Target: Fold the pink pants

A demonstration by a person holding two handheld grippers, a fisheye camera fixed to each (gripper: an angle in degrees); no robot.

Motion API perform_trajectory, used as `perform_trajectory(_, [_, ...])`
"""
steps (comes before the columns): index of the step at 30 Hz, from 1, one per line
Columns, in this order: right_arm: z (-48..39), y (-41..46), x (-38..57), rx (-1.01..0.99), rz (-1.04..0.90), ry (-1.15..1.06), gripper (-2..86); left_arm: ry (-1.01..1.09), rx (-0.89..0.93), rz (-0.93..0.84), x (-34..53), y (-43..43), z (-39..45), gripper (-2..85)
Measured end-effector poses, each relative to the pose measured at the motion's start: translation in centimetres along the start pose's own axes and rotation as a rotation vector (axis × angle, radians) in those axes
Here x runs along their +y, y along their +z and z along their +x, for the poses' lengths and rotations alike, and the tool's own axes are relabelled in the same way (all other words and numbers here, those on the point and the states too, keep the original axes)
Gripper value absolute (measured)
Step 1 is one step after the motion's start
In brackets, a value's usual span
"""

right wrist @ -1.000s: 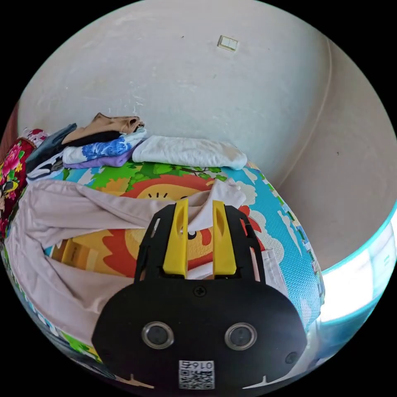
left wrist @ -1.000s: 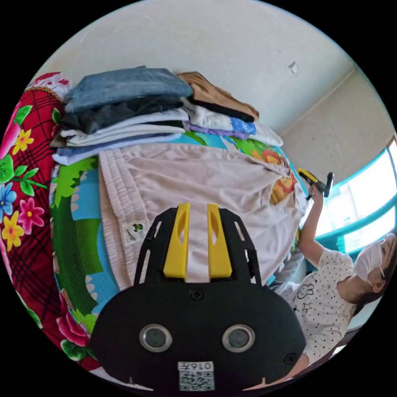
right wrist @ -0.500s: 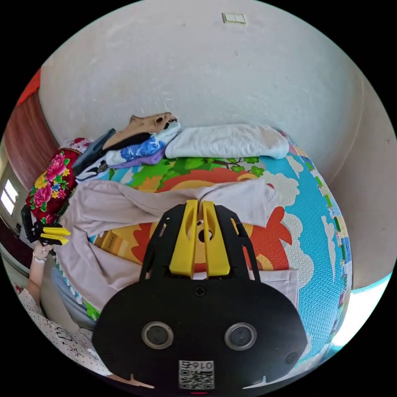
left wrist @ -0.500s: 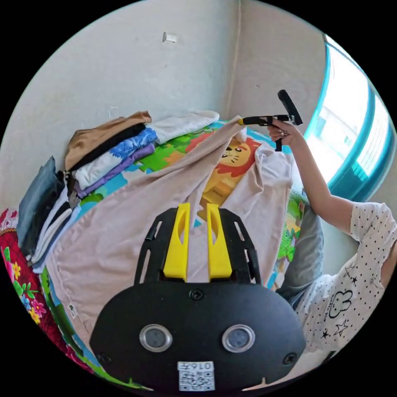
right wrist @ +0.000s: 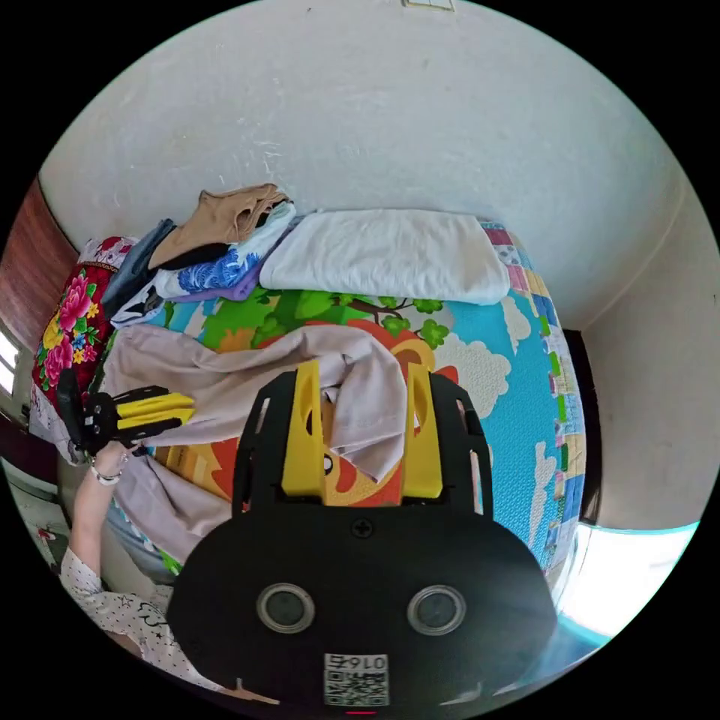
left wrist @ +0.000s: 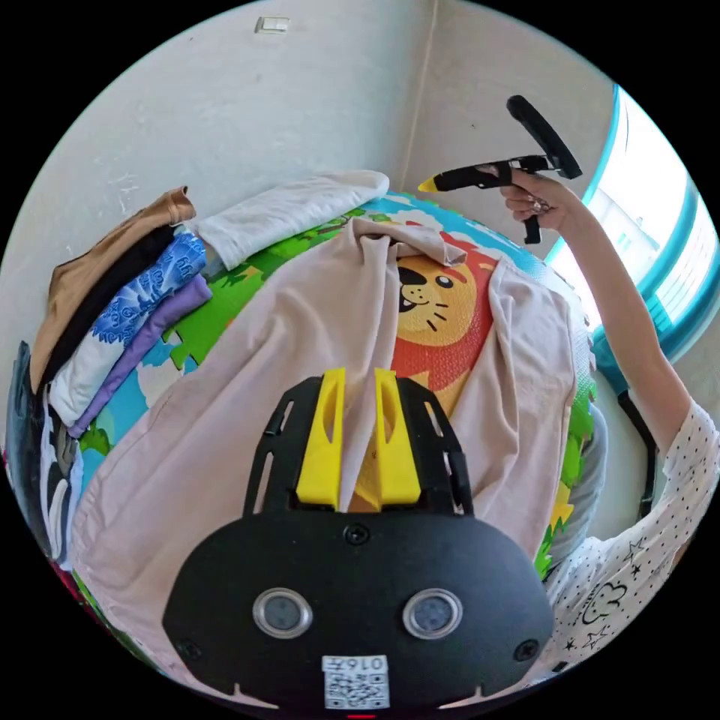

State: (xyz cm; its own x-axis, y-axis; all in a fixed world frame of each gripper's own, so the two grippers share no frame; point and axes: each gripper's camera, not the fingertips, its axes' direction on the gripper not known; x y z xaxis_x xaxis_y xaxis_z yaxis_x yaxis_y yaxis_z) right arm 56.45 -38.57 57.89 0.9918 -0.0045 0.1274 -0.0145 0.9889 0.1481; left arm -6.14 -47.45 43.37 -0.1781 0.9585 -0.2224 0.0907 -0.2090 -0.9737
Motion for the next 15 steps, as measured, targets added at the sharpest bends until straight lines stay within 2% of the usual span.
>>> perform_trajectory(4, [2.5,0.3,3.7,0.047,0.132,-0.019,14.2,0.071,0.03,-0.036,-1.1,-2.1,1.6,9.1])
perform_trajectory(6, [3.7,3.3,4.9,0.01,0.047,-0.068,13.9,0.069,0.008,-0.038,-1.9,-2.7,1.8,8.1])
perform_trajectory(9, [4.7,7.6,5.7,0.0,-0.082,-0.085,13.7,0.01,-0.056,-0.037,-3.3,-4.1,1.3,0.8])
perform_trajectory(13, [6.2,10.9,6.0,-0.132,-0.095,-0.064,12.0,-0.019,-0.008,-0.062,-5.5,-6.0,0.5,-0.6])
perform_trajectory(15, [7.3,12.6,5.9,-0.188,-0.11,-0.039,6.1,-0.051,0.032,-0.042,-5.8,-6.8,-0.3,-0.7])
